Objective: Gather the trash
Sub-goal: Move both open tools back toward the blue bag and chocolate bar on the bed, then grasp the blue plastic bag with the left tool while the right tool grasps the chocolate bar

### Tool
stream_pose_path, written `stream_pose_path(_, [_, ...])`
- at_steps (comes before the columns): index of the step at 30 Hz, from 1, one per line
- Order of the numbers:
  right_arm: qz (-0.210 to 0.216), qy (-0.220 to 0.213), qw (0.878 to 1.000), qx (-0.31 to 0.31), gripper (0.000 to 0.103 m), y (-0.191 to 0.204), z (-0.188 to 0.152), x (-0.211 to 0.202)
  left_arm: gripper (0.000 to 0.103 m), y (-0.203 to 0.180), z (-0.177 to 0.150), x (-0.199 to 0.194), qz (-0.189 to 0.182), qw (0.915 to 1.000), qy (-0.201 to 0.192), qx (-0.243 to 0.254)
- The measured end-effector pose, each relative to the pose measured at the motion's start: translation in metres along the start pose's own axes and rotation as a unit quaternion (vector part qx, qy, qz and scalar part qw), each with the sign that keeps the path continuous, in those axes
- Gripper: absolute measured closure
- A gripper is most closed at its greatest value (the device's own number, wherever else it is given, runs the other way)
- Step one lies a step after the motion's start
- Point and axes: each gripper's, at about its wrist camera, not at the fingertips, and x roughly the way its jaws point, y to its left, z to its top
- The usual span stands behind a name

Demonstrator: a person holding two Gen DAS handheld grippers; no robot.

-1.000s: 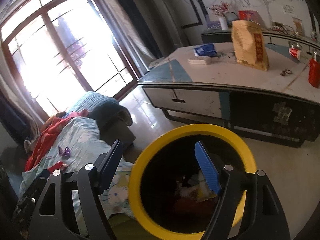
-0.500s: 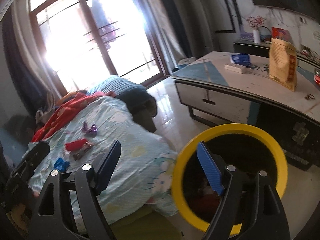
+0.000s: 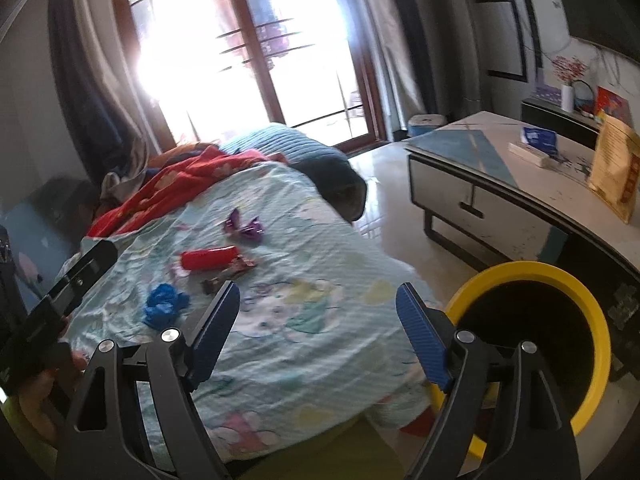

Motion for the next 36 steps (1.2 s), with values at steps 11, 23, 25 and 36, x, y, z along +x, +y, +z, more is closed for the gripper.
stream_pose_path(11, [0.049, 0.047, 0.998, -0.013, 0.025, 0.053, 0.014, 0.061, 0.011, 0.063, -0.007, -0.015, 0.063, 0.9976, 0.019, -0.018])
stream_pose_path(23, [0.041, 0.102, 0.994, -0.014, 0.025, 0.085, 0.022, 0.137, 0.013, 0.111, -0.022, 0.008, 0.055, 0.9938, 0.062, -0.074])
stream_pose_path(25, [0.04, 0.112, 0.993, -0.009, 0.025, 0.086, 0.023, 0.148, 0.023, 0.113, -0.025, 0.013, 0.039, 0.9935, 0.069, -0.081])
stream_pose_path(36, [0.054, 0.16, 0.986, 0.011, 0.036, 0.091, 0.013, 0.192, 0.045, 0.114, -0.037, 0.037, -0.016, 0.9869, 0.122, -0.104])
